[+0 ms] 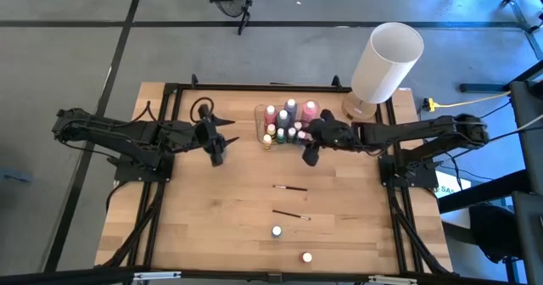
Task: Pick & Place Paint Supplies
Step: Put the black paint brush into the green cup
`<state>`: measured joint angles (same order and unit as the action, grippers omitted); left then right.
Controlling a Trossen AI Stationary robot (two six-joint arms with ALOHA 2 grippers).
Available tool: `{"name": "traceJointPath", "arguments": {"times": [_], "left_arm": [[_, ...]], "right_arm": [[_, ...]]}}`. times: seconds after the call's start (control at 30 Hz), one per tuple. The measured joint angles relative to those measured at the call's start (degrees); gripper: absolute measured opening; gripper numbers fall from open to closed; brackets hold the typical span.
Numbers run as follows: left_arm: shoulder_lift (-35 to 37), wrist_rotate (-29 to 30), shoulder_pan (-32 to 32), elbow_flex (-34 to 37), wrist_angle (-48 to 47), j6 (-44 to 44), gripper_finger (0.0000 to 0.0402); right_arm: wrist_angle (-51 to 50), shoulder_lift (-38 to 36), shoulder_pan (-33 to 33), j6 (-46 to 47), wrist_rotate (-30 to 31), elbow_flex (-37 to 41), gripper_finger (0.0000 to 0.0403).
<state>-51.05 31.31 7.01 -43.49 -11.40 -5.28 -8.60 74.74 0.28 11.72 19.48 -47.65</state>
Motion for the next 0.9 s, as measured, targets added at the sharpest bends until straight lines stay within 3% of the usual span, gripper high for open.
{"name": "traceJointPath", "arguments": {"times": [0.4, 0.67, 0.9], "left_arm": [[-0.5, -2.8, 0.0, 0.0, -2.5, 0.0, 0.0231], [-6.5, -10.9, 0.0, 0.0, -1.6, 0.8, 0.0231], [-15.4, -12.4, 0.0, 0.0, 2.5, -3.3, 0.0232]], "right_arm": [[-9.3, 0.0, 9.5, -3.6, -12.7, -5.5, 0.017], [-9.8, 0.0, 13.2, -3.6, -12.7, -5.5, 0.017], [-9.6, 0.0, 15.1, -3.4, -12.7, -5.5, 0.017]]}}
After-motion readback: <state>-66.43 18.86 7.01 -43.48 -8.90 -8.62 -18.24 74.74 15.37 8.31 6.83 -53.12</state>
